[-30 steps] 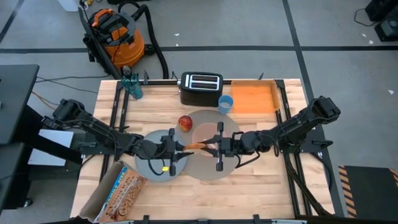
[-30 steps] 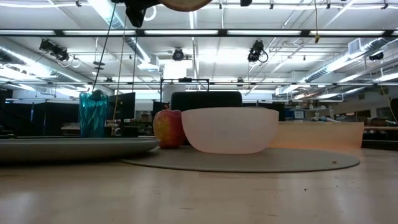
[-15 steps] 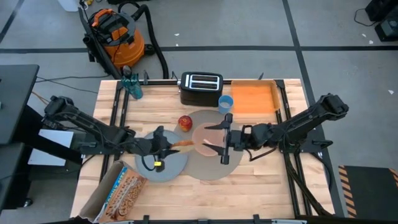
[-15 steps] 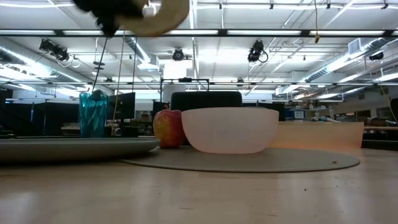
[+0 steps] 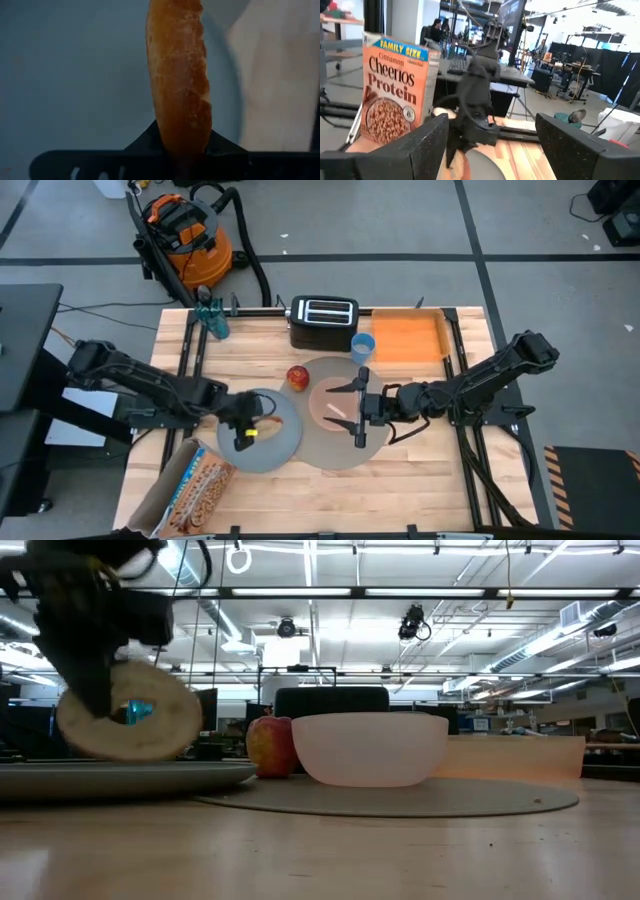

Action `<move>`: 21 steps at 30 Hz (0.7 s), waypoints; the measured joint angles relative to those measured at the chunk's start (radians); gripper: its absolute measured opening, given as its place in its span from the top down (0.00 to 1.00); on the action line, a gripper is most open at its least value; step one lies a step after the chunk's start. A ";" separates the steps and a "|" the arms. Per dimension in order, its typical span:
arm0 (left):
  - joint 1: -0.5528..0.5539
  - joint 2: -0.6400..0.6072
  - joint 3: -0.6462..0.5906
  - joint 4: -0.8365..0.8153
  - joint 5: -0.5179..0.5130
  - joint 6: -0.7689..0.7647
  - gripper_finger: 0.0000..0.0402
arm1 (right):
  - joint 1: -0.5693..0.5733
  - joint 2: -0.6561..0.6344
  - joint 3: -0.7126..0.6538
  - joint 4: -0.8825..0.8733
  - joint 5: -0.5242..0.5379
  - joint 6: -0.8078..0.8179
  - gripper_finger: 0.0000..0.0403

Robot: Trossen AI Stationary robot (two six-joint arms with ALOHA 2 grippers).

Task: Arrange a breakfast setting
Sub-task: Put the bagel from the toaster into the blue plate

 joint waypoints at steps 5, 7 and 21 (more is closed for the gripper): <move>0.112 0.000 -0.064 0.052 0.164 0.067 0.90 | 0.000 0.000 0.000 -0.004 -0.010 0.005 0.24; 0.139 0.011 -0.088 0.110 0.241 0.080 0.90 | 0.000 0.000 0.000 -0.001 -0.011 0.005 0.24; 0.208 0.018 -0.139 0.117 0.255 0.120 0.65 | 0.000 0.000 0.000 -0.048 0.000 -0.003 0.24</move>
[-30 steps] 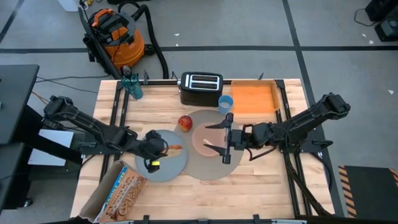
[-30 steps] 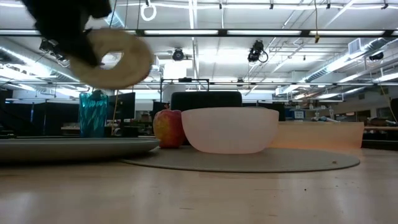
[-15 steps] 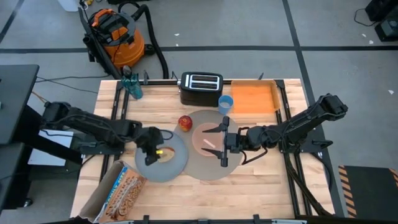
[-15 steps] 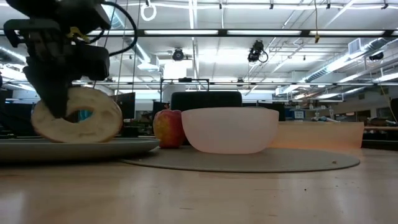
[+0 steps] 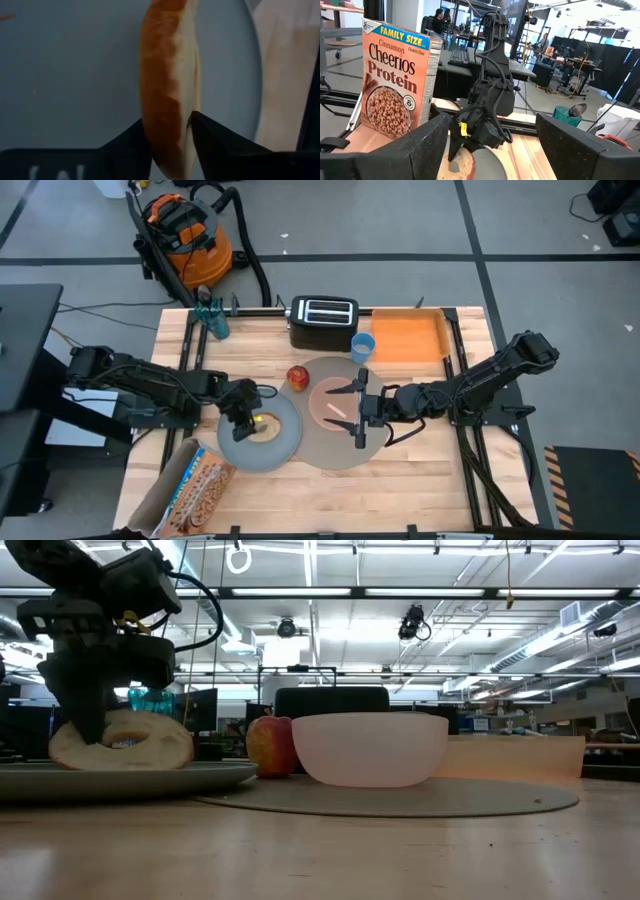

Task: Arrange a breakfast setting
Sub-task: Put the bagel from the toaster into the blue plate, then pour the cereal from the cereal box into the orange bowl

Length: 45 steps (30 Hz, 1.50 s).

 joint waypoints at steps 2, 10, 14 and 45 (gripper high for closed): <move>0.000 0.000 0.000 -0.024 0.000 0.003 0.60 | 0.000 0.000 0.000 0.001 0.000 -0.002 0.24; 0.000 0.000 0.001 -0.081 -0.004 0.002 0.54 | 0.000 0.000 0.000 0.000 0.000 -0.027 0.24; 0.000 0.000 0.001 -0.105 -0.015 -0.001 0.55 | 0.000 0.000 0.000 0.000 0.000 -0.036 0.24; -0.102 0.000 0.342 -0.337 -0.276 0.056 0.45 | 0.079 0.000 0.000 -0.144 0.144 -0.126 0.24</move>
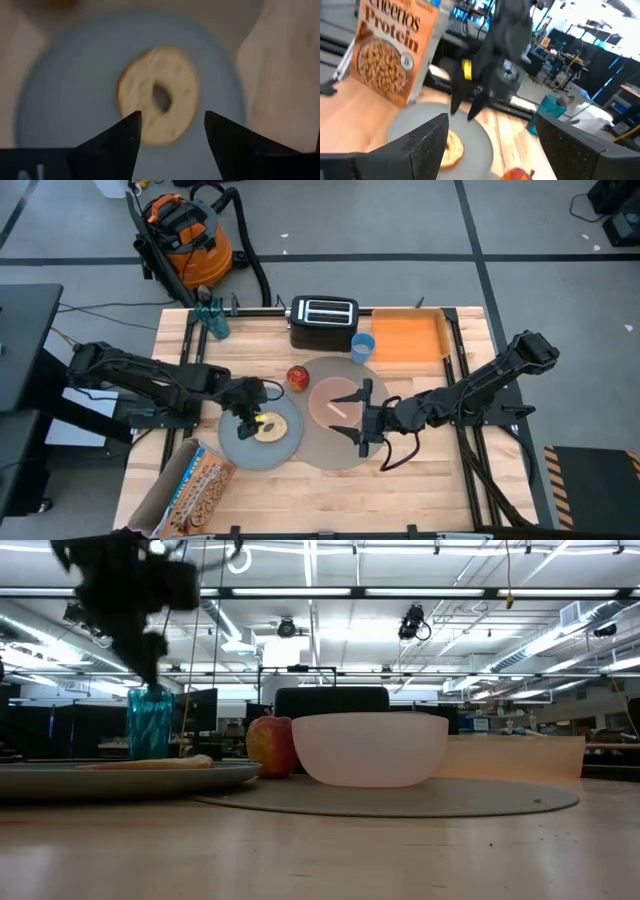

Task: Arrange a breakfast setting
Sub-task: Pour the cereal from the cereal box into the orange bowl

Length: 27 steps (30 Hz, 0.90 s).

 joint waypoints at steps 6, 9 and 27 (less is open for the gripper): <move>-0.059 0.000 0.163 -0.052 -0.299 0.013 0.48 | 0.001 0.000 0.000 -0.031 0.006 0.003 0.24; -0.042 0.000 0.219 -0.106 -0.429 -0.031 0.48 | 0.011 -0.001 0.000 -0.031 0.025 0.003 0.24; 0.361 0.003 0.309 -0.325 -0.661 -0.166 0.47 | 0.118 -0.002 0.000 -0.135 0.104 0.066 0.25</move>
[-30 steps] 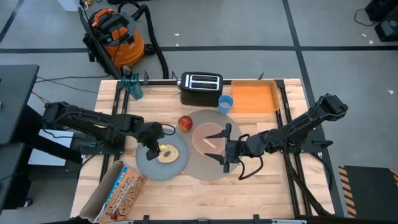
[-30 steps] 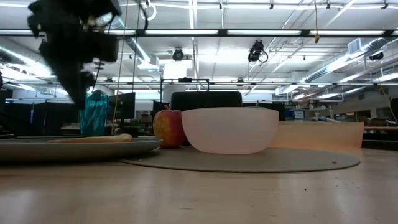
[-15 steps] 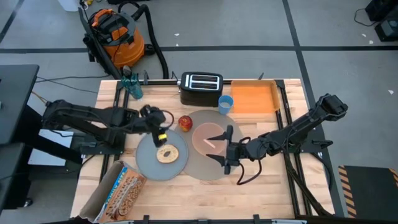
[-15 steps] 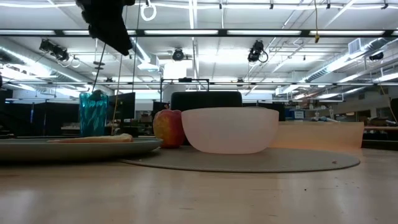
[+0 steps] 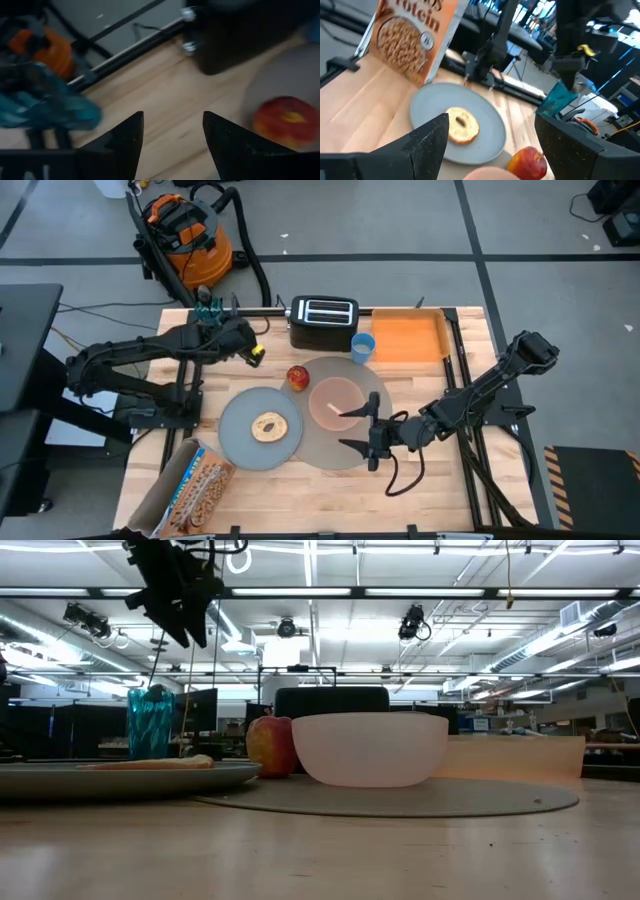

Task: Arrange a breakfast setting
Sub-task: Pour the cereal from the cereal box into the orange bowl

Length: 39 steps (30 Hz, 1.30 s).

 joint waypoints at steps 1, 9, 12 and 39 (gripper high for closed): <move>0.015 0.000 0.000 -0.011 -0.005 -0.001 0.47 | 0.007 0.000 0.000 -0.013 0.004 0.005 0.25; -0.022 -0.014 -0.002 -0.161 -0.002 -0.031 0.47 | 0.055 0.000 0.000 -0.098 0.029 0.065 0.25; -0.124 -0.041 -0.002 -0.153 0.058 -0.082 0.47 | 0.071 0.000 0.000 -0.137 0.030 0.068 0.25; -1.040 -0.034 0.516 -0.219 0.467 -0.901 0.47 | 0.053 0.000 0.000 -0.146 0.048 0.146 0.25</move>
